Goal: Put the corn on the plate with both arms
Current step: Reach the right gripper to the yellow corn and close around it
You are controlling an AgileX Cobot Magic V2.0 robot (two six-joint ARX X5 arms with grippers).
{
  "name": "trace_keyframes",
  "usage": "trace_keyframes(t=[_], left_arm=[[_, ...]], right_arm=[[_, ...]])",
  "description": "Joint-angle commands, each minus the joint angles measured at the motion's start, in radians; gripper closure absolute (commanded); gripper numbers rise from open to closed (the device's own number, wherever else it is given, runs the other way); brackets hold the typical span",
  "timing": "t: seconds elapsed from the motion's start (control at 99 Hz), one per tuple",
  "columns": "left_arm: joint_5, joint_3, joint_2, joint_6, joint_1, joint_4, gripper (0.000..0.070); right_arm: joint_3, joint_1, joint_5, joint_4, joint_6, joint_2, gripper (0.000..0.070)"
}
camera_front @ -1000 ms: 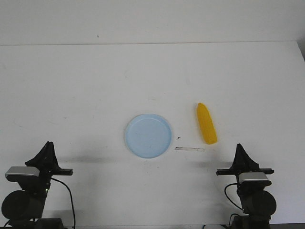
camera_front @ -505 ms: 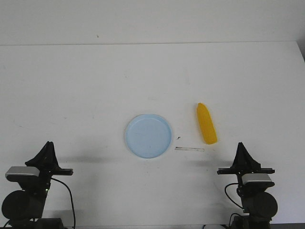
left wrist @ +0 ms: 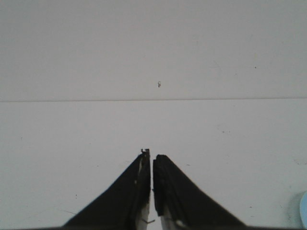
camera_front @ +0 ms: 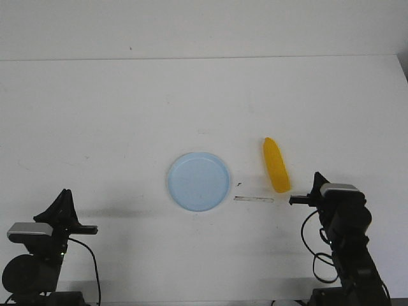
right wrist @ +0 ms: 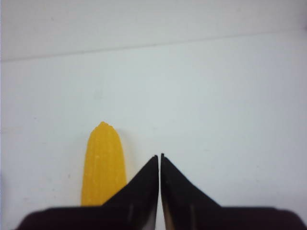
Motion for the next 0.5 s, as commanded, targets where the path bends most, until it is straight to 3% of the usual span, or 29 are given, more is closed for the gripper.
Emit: trace_keyframes(t=[0.0,0.192,0.495], left_arm=[[-0.005,0.01,-0.002,0.013,0.001,0.013,0.0699],[-0.005,0.01,-0.002,0.013,0.001,0.013,0.0699],[-0.005,0.01,-0.002,0.013,0.001,0.013,0.0699]], right_arm=[[0.065,0.015,-0.005,-0.012,0.002,0.11,0.0696],[0.27,0.08,-0.005,-0.142,0.002,0.385,0.0695],[0.698,0.113,-0.004,-0.581,0.019,0.742,0.0694]])
